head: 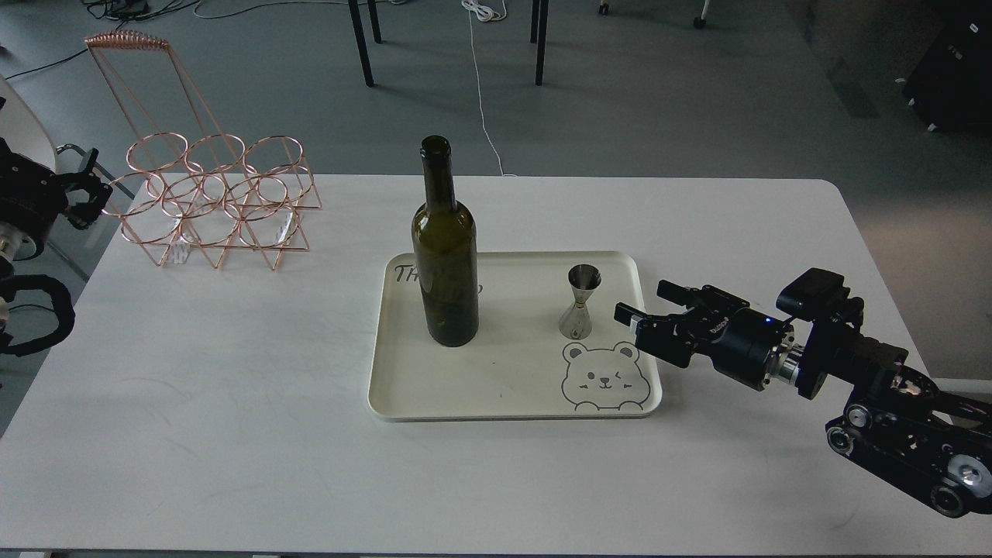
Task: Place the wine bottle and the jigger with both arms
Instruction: 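Close the right gripper around the metal jigger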
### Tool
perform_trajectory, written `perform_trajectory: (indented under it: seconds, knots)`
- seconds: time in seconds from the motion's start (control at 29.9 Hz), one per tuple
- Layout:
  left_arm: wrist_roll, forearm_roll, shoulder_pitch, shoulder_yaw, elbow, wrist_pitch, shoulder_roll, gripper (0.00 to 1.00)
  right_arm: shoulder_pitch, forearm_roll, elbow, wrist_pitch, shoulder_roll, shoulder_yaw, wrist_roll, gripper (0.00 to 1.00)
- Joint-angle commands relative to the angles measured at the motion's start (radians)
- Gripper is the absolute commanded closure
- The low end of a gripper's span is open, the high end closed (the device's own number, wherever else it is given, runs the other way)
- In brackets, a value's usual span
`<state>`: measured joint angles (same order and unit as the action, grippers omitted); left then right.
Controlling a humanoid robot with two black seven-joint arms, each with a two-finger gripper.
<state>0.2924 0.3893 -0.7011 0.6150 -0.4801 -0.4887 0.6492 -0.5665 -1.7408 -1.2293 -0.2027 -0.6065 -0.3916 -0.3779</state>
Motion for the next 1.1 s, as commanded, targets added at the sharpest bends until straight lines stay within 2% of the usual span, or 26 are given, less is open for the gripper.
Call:
perform_trajectory:
  seconds: [0.0,0.1,0.3,0.8,1.07]
  knots:
    - [0.001,0.000,-0.001,0.000,-0.002,0.000,0.000,0.01,-0.038,-0.019,0.062,-0.017,0.022,0.034,-0.003,0.05]
    - [0.001,0.000,-0.001,0.000,-0.002,0.000,0.000,0.01,-0.070,-0.031,0.082,-0.018,0.028,0.062,-0.007,0.09]
    - [-0.001,0.000,-0.009,0.002,0.000,0.000,0.000,0.01,-0.144,-0.065,0.165,-0.018,0.097,0.157,-0.006,0.28]
    - [-0.001,-0.001,-0.023,0.000,0.006,0.000,0.001,0.01,-0.182,-0.085,0.260,-0.018,0.203,0.168,-0.004,0.34]
    - [-0.001,-0.001,-0.031,-0.006,0.006,0.000,-0.002,0.01,-0.182,-0.086,0.274,-0.018,0.215,0.208,0.001,0.53]
